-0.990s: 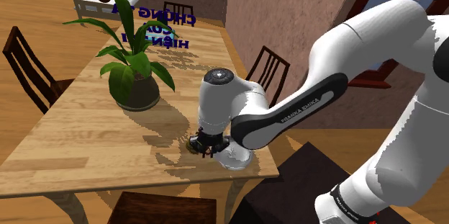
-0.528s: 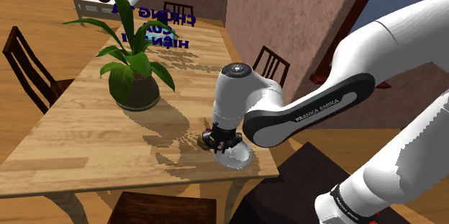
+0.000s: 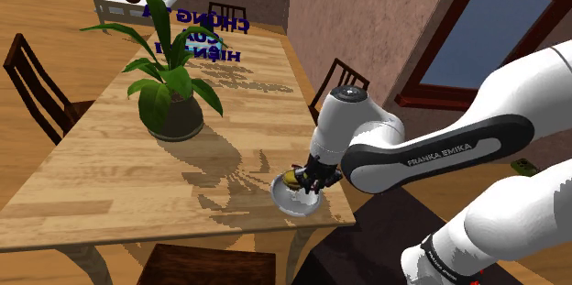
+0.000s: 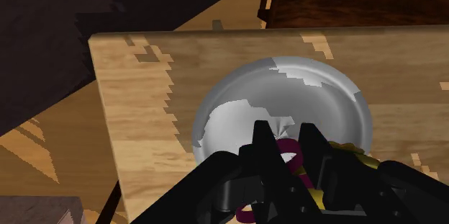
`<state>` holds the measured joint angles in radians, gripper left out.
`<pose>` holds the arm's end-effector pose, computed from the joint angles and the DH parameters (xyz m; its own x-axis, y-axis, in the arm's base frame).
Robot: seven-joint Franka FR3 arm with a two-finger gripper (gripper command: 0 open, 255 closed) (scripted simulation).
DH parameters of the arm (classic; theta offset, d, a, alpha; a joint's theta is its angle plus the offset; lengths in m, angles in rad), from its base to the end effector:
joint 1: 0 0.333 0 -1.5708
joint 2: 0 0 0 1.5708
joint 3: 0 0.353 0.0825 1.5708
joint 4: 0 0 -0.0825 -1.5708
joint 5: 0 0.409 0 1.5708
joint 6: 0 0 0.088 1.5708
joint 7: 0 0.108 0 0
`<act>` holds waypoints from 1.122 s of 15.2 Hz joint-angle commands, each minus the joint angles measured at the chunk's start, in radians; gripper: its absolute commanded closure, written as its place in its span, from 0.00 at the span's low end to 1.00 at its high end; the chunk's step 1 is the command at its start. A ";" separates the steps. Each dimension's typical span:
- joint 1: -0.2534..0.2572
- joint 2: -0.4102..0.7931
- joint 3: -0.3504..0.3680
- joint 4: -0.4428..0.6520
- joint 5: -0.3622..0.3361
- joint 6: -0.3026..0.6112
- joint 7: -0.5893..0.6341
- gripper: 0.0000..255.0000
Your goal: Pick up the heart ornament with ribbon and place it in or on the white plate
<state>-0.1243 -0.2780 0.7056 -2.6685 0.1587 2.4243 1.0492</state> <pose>0.3507 0.2192 0.3211 0.8187 -0.5711 0.0596 -0.5738 -0.8174 0.0510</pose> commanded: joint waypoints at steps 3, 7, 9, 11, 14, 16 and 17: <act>-0.023 0.047 0.014 -0.025 -0.031 0.068 0.015 1.00; -0.056 0.117 0.042 -0.037 -0.095 0.139 0.066 1.00; -0.076 0.156 0.055 -0.041 -0.140 0.174 0.100 1.00; -0.096 0.197 0.066 -0.043 -0.196 0.207 0.142 1.00; -0.111 0.235 0.070 -0.044 -0.255 0.235 0.186 1.00; -0.111 0.235 0.070 -0.044 -0.255 0.235 0.186 1.00; -0.111 0.235 0.070 -0.044 -0.255 0.235 0.186 1.00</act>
<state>-0.2343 -0.0446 0.7759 -2.7124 -0.0935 2.6575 1.2334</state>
